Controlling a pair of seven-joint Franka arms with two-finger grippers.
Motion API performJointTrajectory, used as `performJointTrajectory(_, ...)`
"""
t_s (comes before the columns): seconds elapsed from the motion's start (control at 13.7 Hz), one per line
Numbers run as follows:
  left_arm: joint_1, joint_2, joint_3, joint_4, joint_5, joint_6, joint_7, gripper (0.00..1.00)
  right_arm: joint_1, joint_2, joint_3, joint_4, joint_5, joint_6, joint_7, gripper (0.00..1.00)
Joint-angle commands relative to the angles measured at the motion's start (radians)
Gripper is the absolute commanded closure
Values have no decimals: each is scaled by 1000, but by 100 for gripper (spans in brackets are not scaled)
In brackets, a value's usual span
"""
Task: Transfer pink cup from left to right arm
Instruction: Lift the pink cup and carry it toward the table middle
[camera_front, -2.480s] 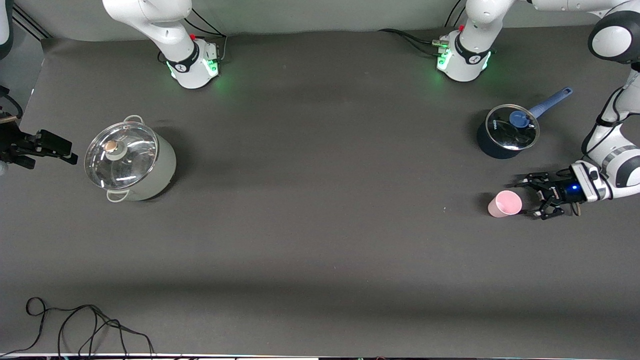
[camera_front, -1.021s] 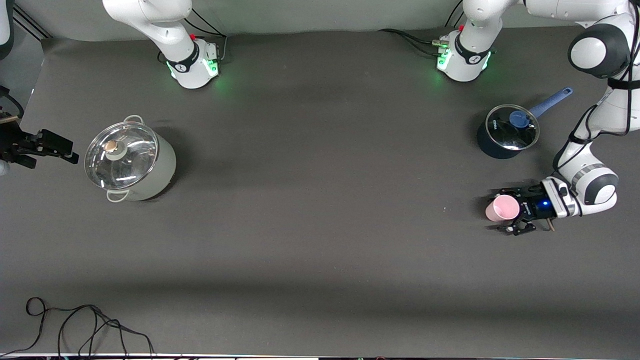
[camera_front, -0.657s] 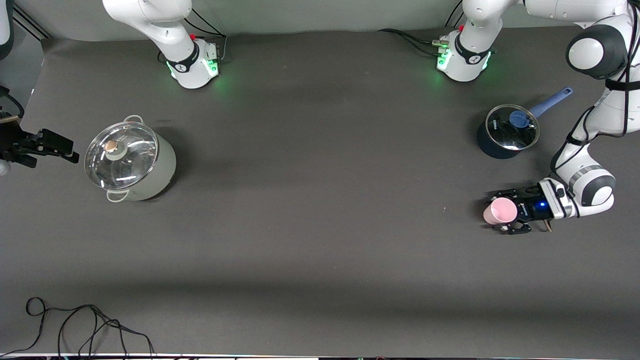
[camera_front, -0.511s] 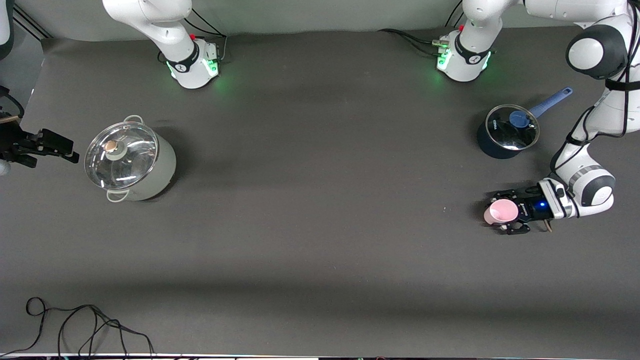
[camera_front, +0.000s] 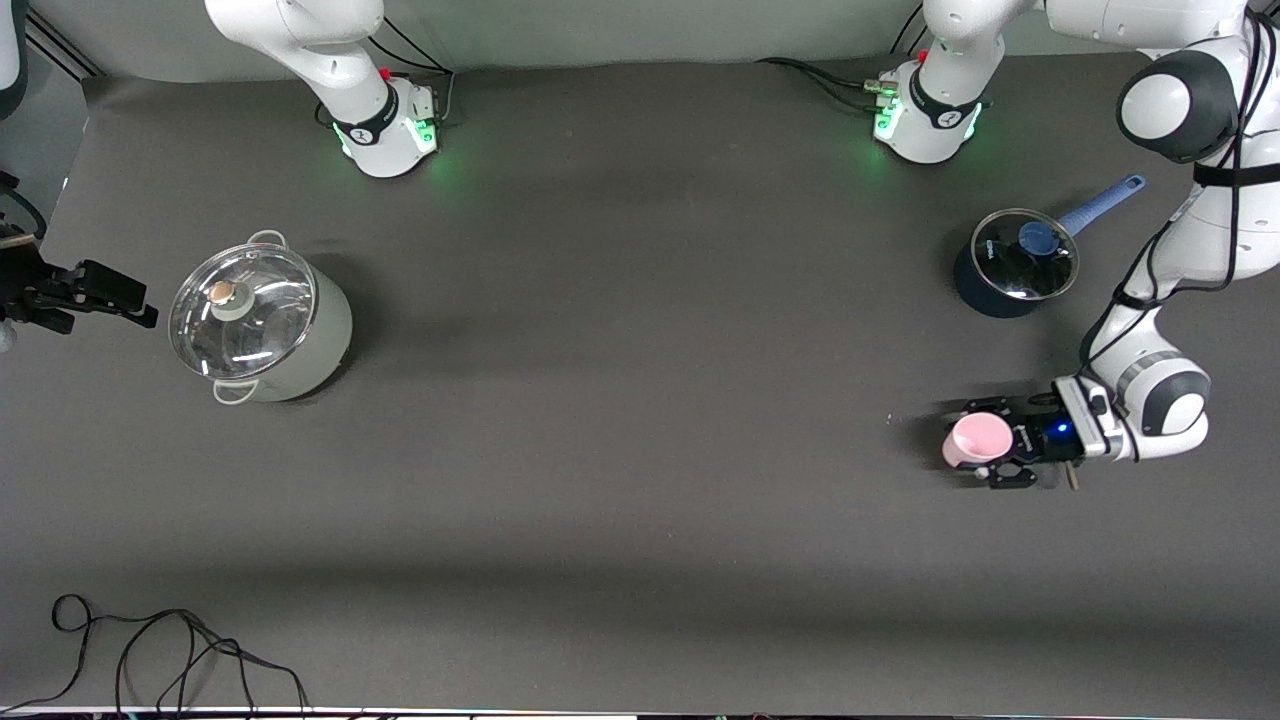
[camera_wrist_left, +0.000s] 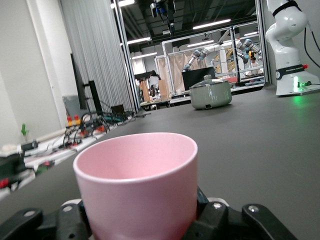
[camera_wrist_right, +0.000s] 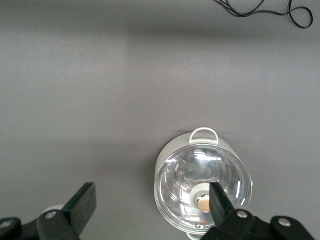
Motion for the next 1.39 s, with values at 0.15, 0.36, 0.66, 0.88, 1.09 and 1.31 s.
performJointTrajectory(0.15, -36, 8, -243, 33, -44, 277, -102, 100, 8, -15, -4, -2, -5, -5, 51, 0)
performJointTrajectory(0.36, -111, 8, -380, 106, -46, 521, -250, 100, 9, -17, 6, 16, -5, -6, 302, 0)
performJointTrajectory(0.66, -260, 8, -453, 226, -66, 766, -344, 100, 43, -15, 9, 57, 1, -80, 661, 0)
performJointTrajectory(0.88, -378, 0, -502, 310, -66, 941, -490, 100, 43, -14, 9, 74, 52, -82, 928, 0)
performJointTrajectory(1.09, -500, -1, -564, 391, -64, 1169, -574, 100, 41, -14, 9, 77, 52, -82, 976, 0)
performJointTrajectory(1.31, -674, 0, -570, 506, -63, 1378, -672, 100, 41, -12, 9, 76, 52, -80, 961, 0)
